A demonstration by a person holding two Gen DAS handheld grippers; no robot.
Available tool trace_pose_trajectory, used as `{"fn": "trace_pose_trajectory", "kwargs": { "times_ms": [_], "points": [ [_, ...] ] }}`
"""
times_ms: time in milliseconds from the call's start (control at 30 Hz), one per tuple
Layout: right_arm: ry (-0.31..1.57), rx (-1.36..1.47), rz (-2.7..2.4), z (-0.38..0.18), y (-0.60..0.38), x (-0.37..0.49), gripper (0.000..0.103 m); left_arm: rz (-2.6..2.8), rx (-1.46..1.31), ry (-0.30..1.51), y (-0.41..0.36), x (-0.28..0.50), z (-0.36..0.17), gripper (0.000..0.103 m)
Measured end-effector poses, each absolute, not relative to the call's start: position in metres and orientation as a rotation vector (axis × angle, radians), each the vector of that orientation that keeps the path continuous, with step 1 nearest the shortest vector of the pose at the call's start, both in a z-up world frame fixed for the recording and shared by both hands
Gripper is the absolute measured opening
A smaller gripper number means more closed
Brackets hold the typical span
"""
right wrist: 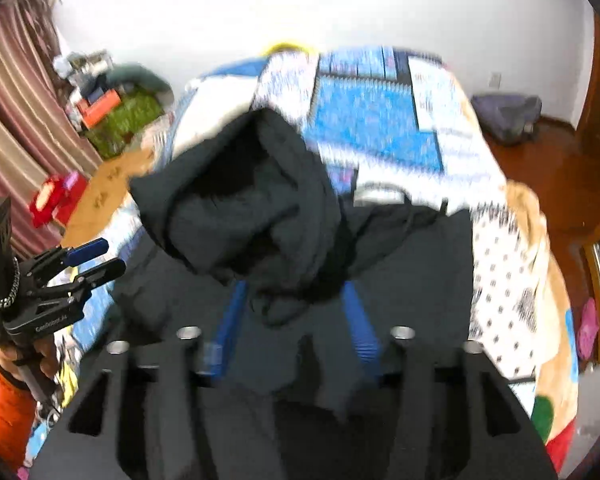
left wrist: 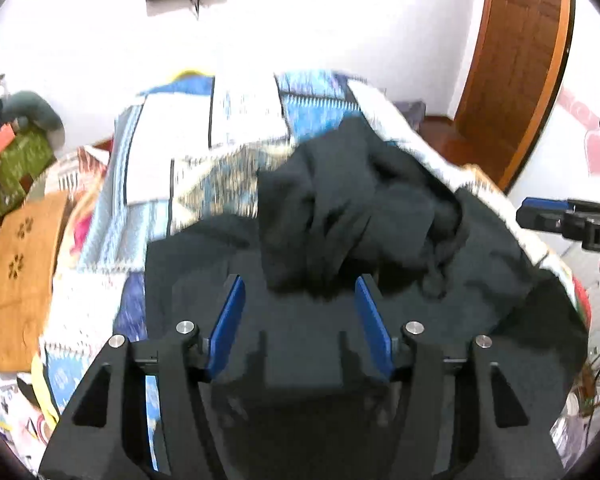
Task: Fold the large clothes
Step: 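Lay the folded hem onto the hood and open both grippers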
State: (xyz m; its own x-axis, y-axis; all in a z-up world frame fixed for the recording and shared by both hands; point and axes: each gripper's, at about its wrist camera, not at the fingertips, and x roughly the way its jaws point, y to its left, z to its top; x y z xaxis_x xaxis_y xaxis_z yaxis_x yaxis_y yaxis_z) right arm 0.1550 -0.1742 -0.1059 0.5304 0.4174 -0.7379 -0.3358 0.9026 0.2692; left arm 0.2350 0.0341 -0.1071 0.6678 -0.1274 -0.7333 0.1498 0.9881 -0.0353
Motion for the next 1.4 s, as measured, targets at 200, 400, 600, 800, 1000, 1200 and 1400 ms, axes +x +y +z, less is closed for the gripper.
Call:
{"fn": "trace_pose_trajectory", "kwargs": {
  "times_ms": [200,400,600,800,1000,1200,1400],
  "points": [
    [0.858,0.119,0.442,-0.097,-0.168,0.179,0.054,-0.184,0.032,0.788,0.024,0.267,-0.088,0.057],
    [0.926,0.164,0.456,-0.115,-0.16,0.22,0.054,-0.245,0.078,0.838,0.008,0.319,-0.1,0.057],
    [1.029,0.216,0.471,-0.151,-0.15,0.269,0.054,-0.237,0.138,0.91,-0.001,0.355,-0.135,0.057],
    [1.106,0.243,0.447,-0.183,-0.145,0.302,0.034,-0.263,0.112,0.903,0.003,0.362,-0.149,0.035],
    [1.038,0.251,0.438,-0.171,-0.148,0.289,0.015,-0.317,0.028,0.873,0.011,0.339,-0.134,0.016],
    [0.903,0.137,0.464,-0.13,-0.152,0.234,0.012,-0.363,0.052,0.836,0.013,0.284,-0.119,0.016],
    [0.928,0.037,0.524,-0.109,-0.157,0.177,0.023,-0.373,0.038,0.901,0.02,0.227,-0.127,0.027]
  ]
}}
